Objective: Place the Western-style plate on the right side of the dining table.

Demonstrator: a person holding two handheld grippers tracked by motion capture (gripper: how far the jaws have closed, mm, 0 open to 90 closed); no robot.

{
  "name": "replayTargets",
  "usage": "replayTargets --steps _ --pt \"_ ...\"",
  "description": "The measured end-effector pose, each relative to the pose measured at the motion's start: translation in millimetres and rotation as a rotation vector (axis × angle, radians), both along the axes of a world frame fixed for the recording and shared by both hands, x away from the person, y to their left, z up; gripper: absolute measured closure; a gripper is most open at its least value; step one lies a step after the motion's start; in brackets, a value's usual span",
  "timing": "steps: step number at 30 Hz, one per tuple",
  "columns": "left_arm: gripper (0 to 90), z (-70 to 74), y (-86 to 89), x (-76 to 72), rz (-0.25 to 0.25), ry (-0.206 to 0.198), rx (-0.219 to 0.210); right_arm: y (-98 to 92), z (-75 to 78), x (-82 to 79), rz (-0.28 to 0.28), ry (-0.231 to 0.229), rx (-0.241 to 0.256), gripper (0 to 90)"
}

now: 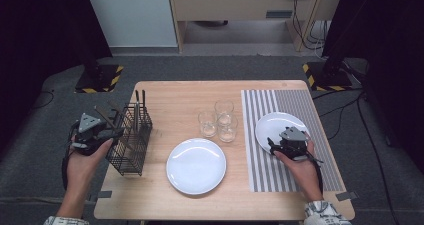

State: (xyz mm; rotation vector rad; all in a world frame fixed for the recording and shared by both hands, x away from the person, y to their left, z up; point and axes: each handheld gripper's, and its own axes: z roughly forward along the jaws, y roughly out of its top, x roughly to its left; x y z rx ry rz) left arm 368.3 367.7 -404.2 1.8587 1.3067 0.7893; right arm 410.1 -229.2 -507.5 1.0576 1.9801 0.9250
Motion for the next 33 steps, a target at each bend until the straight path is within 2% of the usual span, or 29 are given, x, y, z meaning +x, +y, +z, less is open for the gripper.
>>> replayTargets --steps 4,8,33 --pt "41.3 -0.4 0.0 3.0 0.011 0.009 -0.009 -1.7 -0.2 0.3 -0.003 0.002 -0.004 20.7" --pt "46.0 -0.3 0.1 4.4 0.012 0.01 -0.041 -2.3 -0.8 0.4 -0.003 0.009 -0.001 20.9" --pt "72.6 3.3 2.4 3.3 0.013 -0.029 -0.082 -1.8 -3.4 0.8 0.008 0.03 0.002 21.1"
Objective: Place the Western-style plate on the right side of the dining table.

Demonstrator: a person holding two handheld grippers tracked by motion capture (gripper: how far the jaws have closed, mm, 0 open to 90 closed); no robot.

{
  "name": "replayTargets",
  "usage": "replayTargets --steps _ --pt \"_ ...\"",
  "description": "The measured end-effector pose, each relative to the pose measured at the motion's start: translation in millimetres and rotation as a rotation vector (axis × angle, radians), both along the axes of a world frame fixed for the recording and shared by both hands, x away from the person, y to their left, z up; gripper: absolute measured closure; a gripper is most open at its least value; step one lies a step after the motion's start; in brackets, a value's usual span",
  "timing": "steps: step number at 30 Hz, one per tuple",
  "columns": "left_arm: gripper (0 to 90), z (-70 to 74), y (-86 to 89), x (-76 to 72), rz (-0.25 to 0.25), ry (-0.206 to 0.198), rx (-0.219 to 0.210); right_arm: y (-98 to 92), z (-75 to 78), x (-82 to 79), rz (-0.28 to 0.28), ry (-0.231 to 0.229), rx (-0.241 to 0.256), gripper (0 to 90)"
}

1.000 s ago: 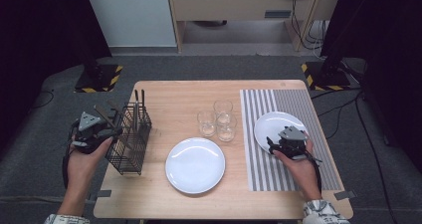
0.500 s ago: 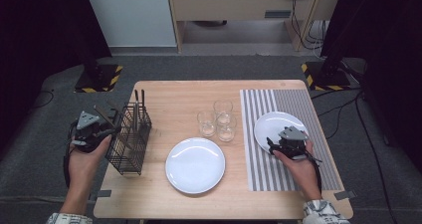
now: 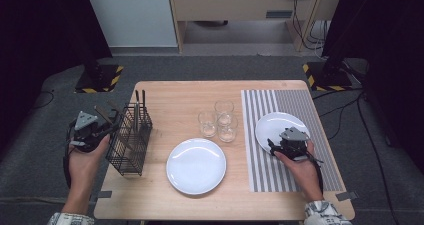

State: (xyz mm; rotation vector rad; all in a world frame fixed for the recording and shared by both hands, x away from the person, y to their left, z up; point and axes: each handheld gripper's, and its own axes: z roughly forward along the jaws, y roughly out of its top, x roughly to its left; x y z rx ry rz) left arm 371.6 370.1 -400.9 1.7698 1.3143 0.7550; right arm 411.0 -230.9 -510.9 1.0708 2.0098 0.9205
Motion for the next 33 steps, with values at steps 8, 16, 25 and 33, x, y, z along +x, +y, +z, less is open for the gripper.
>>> replayTargets --steps 8,16,25,33 --pt "76.8 0.0 -0.6 -5.7 -0.005 -0.02 0.017 -0.1 -0.1 -0.1 0.0 0.002 0.001 20.9" --pt "78.1 0.3 -1.0 -13.2 -0.04 -0.027 0.011 0.2 -1.1 0.1 -0.001 0.007 0.001 20.7" --pt "79.8 1.3 -7.7 -15.5 -0.09 -0.018 0.01 -0.8 -1.7 0.4 -0.002 0.013 0.003 20.4" --pt "79.5 -0.4 -8.9 -13.6 -0.101 -0.003 0.014 -0.4 -2.2 0.5 0.001 0.02 0.006 20.2"
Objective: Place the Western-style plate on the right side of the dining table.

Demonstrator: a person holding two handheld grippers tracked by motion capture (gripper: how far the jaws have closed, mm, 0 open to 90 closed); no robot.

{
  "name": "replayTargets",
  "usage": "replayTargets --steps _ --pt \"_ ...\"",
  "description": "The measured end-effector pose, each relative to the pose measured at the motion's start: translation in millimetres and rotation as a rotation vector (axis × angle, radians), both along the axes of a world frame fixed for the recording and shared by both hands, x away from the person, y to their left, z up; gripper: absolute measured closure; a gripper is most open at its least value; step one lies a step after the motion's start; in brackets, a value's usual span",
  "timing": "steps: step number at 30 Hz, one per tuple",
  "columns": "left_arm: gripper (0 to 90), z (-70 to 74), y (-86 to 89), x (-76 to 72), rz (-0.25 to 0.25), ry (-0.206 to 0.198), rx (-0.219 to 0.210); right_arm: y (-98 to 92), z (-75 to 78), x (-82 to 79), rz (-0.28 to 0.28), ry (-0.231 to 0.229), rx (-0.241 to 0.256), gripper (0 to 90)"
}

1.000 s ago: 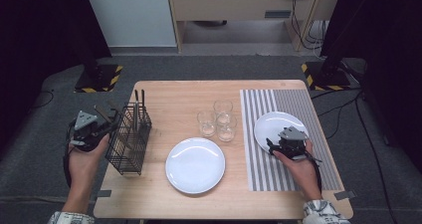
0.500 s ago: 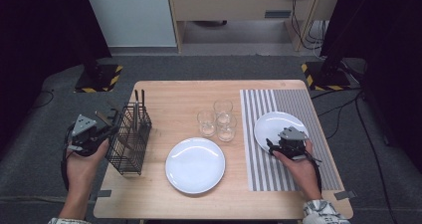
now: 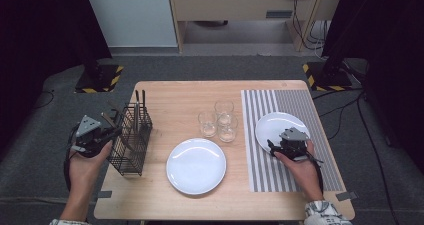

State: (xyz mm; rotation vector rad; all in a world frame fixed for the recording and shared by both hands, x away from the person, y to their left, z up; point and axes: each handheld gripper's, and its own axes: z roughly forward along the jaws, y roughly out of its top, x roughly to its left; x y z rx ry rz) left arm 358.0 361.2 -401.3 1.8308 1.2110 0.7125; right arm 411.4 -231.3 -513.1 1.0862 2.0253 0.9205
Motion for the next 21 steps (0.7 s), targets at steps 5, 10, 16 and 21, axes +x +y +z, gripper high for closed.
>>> replayTargets --steps 5,10,16,21 --pt "79.2 -1.9 0.7 -0.3 -0.001 0.005 -0.001 0.1 -0.4 0.0 0.003 0.004 -0.001 20.1" --pt "80.6 -1.2 -0.7 -0.1 -0.023 0.005 -0.015 0.5 -0.7 0.2 0.008 0.006 -0.002 20.0" --pt "81.5 2.5 -4.9 -0.7 -0.058 0.012 0.007 -0.2 -0.1 0.0 0.004 0.007 0.005 19.9" --pt "81.7 8.2 -2.5 -1.7 -0.076 0.015 -0.005 0.2 -0.2 0.0 0.008 0.008 0.004 19.8"
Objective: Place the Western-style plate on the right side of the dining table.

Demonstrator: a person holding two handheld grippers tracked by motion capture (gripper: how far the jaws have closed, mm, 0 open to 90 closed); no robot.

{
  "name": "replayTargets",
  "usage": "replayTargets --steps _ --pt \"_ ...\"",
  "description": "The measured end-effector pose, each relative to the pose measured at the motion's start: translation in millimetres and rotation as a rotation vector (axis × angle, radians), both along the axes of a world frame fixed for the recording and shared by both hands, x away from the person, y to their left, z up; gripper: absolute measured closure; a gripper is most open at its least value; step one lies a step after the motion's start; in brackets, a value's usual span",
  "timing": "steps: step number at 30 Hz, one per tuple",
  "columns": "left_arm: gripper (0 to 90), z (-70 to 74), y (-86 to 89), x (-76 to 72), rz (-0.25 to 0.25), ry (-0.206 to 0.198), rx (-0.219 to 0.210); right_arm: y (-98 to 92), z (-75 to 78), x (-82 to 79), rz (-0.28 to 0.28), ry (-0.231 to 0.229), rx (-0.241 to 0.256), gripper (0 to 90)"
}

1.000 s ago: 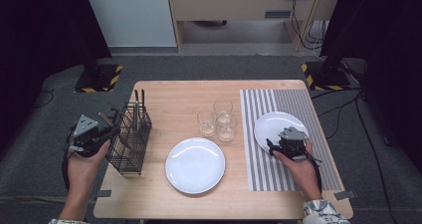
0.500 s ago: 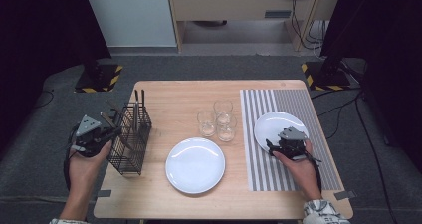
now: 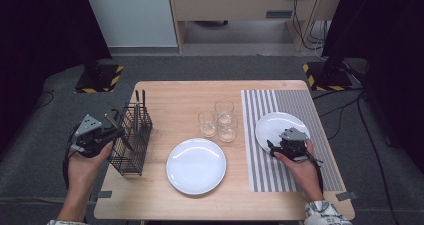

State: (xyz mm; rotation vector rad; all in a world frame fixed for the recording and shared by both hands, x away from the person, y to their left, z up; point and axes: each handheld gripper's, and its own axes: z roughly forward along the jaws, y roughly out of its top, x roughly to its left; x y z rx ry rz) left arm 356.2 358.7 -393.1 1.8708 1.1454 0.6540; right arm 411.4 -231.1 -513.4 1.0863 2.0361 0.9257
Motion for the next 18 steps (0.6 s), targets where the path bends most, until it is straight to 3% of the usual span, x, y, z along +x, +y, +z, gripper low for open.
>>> replayTargets --steps 18 --pt "81.7 3.1 7.5 3.8 -0.028 0.009 0.014 0.5 0.7 -0.1 0.013 -0.008 0.001 16.6"
